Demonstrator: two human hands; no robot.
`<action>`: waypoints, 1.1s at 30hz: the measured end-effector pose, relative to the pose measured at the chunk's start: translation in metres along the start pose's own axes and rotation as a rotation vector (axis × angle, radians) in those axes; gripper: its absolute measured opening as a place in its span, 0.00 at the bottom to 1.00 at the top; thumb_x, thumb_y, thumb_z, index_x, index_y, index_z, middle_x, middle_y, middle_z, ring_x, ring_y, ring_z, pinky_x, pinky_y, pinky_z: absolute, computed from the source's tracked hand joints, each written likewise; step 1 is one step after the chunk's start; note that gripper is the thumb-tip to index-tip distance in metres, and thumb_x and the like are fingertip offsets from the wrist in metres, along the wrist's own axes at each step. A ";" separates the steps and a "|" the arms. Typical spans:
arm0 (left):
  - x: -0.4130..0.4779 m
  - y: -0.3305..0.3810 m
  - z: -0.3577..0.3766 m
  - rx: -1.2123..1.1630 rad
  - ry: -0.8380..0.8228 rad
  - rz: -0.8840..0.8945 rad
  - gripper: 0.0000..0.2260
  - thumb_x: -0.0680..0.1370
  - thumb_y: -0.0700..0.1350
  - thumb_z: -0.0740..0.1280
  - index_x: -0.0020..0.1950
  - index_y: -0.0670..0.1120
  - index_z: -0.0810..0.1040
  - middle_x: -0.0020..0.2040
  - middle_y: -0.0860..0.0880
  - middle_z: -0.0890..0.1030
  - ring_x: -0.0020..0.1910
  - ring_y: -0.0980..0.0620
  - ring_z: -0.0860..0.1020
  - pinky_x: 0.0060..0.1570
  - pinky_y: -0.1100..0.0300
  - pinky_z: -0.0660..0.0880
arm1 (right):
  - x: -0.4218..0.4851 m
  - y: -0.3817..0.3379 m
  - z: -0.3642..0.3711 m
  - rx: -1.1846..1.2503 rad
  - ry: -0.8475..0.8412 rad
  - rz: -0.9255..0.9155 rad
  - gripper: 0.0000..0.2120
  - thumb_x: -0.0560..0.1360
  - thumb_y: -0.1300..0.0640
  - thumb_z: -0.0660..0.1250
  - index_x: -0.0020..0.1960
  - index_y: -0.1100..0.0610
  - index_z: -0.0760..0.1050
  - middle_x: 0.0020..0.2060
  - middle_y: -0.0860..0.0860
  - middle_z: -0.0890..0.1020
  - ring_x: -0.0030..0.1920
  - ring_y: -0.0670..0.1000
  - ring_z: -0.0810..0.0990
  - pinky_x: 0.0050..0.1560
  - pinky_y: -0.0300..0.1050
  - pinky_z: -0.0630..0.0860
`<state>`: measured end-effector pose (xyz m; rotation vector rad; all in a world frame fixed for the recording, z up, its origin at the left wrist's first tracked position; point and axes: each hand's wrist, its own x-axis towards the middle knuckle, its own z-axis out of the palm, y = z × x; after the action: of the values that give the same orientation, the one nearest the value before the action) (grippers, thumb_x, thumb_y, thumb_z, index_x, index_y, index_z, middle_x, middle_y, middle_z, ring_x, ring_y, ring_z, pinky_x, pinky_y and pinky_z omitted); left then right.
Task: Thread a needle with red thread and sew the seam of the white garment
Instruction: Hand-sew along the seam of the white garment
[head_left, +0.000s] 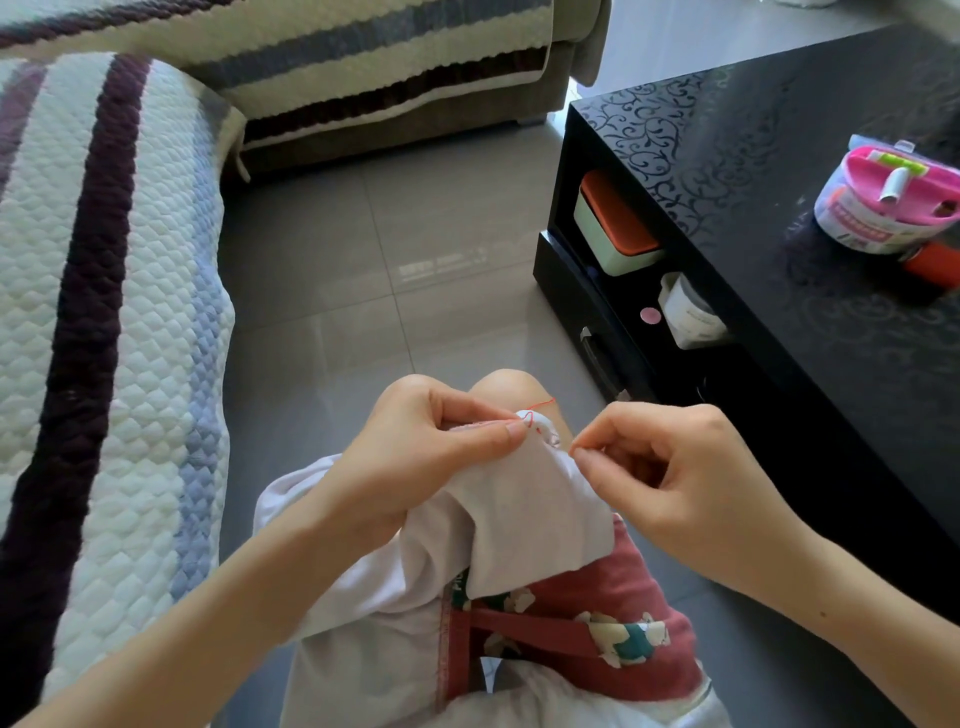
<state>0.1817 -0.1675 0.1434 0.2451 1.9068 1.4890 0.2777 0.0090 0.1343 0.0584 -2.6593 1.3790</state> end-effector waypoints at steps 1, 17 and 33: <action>0.000 0.000 0.000 -0.001 -0.003 -0.002 0.08 0.72 0.41 0.72 0.37 0.52 0.87 0.37 0.55 0.85 0.41 0.61 0.81 0.46 0.64 0.76 | 0.001 0.000 0.001 0.000 0.001 -0.001 0.06 0.71 0.60 0.67 0.36 0.59 0.79 0.23 0.53 0.75 0.24 0.52 0.71 0.25 0.41 0.68; 0.000 -0.002 -0.002 0.027 -0.029 0.067 0.06 0.73 0.39 0.72 0.38 0.49 0.87 0.36 0.53 0.85 0.40 0.61 0.81 0.42 0.68 0.76 | 0.006 0.002 0.005 -0.017 -0.001 0.002 0.07 0.71 0.60 0.67 0.35 0.60 0.80 0.22 0.52 0.74 0.23 0.53 0.71 0.25 0.43 0.67; 0.001 -0.009 0.003 0.402 0.012 0.283 0.09 0.66 0.63 0.70 0.43 0.64 0.83 0.38 0.39 0.83 0.44 0.36 0.81 0.46 0.40 0.78 | 0.010 -0.001 0.012 -0.041 -0.019 0.053 0.08 0.70 0.59 0.65 0.34 0.59 0.79 0.21 0.48 0.69 0.23 0.47 0.66 0.27 0.35 0.62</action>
<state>0.1852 -0.1673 0.1348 0.7148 2.2418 1.2621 0.2663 -0.0011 0.1293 -0.0033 -2.7225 1.3456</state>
